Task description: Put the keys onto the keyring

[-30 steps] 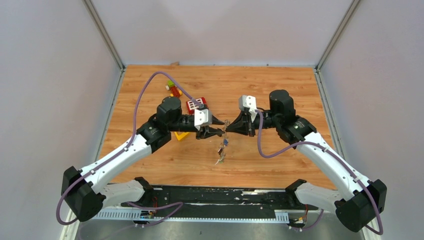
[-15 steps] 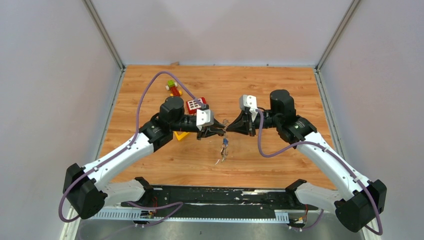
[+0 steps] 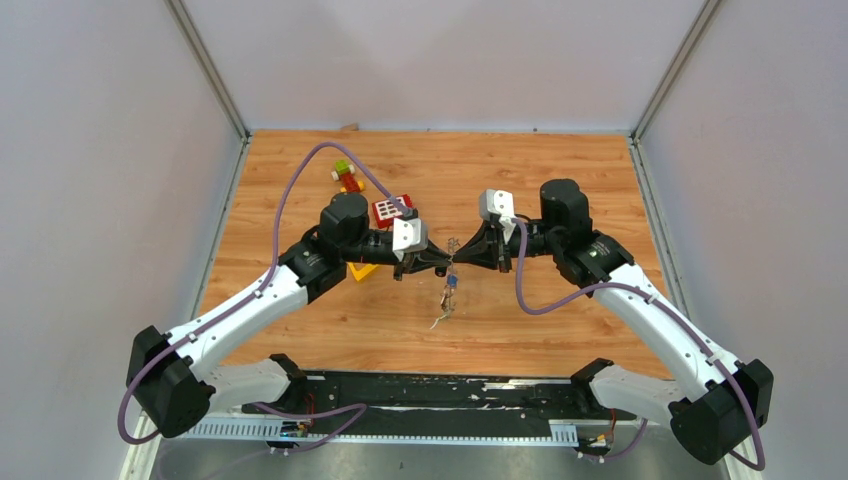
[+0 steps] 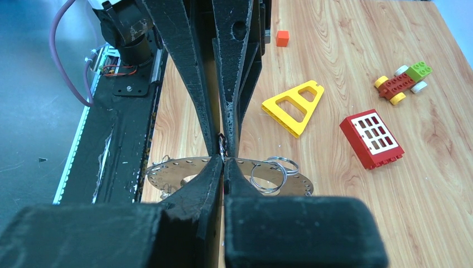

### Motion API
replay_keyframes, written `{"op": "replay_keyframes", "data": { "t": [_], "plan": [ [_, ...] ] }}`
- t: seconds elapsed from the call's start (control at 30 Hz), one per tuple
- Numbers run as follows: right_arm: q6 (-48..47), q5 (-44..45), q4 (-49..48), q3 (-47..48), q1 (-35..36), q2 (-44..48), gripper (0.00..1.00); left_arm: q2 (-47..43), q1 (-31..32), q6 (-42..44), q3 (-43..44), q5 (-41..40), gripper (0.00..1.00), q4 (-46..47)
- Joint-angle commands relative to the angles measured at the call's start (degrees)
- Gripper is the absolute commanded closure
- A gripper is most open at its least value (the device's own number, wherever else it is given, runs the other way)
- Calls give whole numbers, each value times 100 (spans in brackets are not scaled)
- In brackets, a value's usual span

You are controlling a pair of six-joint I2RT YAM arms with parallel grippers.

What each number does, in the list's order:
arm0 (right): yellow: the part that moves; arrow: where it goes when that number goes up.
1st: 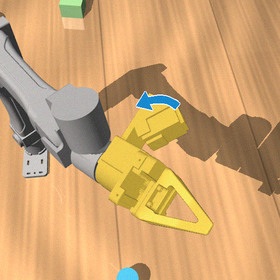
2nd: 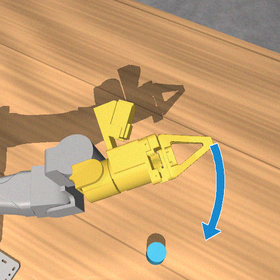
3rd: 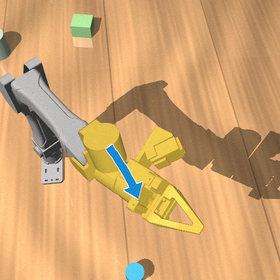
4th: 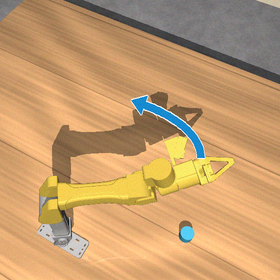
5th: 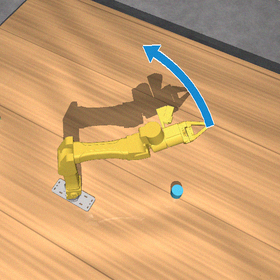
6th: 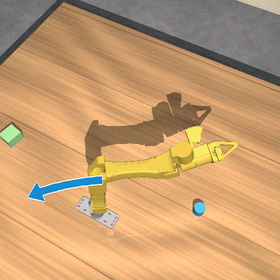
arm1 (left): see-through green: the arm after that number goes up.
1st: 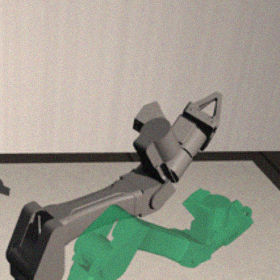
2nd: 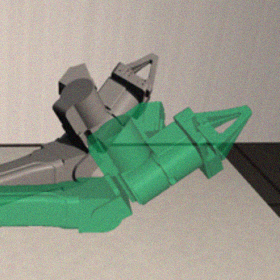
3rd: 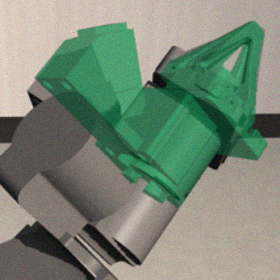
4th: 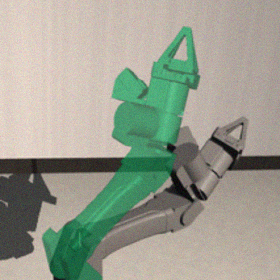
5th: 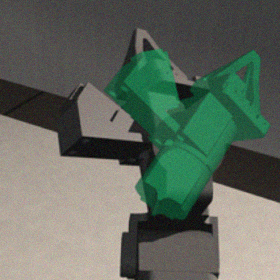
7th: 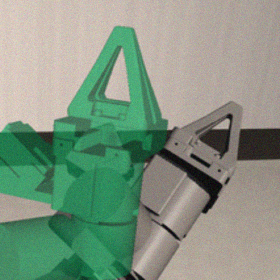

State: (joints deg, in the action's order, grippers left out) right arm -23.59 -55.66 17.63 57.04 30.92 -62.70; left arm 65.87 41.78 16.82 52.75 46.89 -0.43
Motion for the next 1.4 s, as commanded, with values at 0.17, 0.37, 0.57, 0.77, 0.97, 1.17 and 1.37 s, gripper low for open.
{"op": "replay_keyframes", "data": {
  "t": [0.17, 0.37, 0.57, 0.77, 0.97, 1.17, 1.37],
  "plan": [
    [6, -186, -376, 49, -17, 6, 100, 0, -12, -158, 137, 193, 89, 252],
    [-39, -135, -358, 46, -23, -37, 100, -69, -14, -261, 51, 219, 100, 432],
    [-70, -56, -352, 22, -32, -55, 100, -263, -11, -490, -183, 159, 100, 779],
    [-40, -59, -359, 22, -68, -37, 100, -378, -13, -38, -263, 181, 100, 556],
    [-18, -77, -367, 21, -91, -53, 100, -435, -10, 712, -280, 211, 74, 185],
    [-9, -86, -361, 34, -88, -67, 100, -446, -12, 681, -324, 75, 57, 396],
    [5, -102, -368, 29, -89, -75, 100, -295, -12, 425, -298, 62, 55, 615]
  ]
}}
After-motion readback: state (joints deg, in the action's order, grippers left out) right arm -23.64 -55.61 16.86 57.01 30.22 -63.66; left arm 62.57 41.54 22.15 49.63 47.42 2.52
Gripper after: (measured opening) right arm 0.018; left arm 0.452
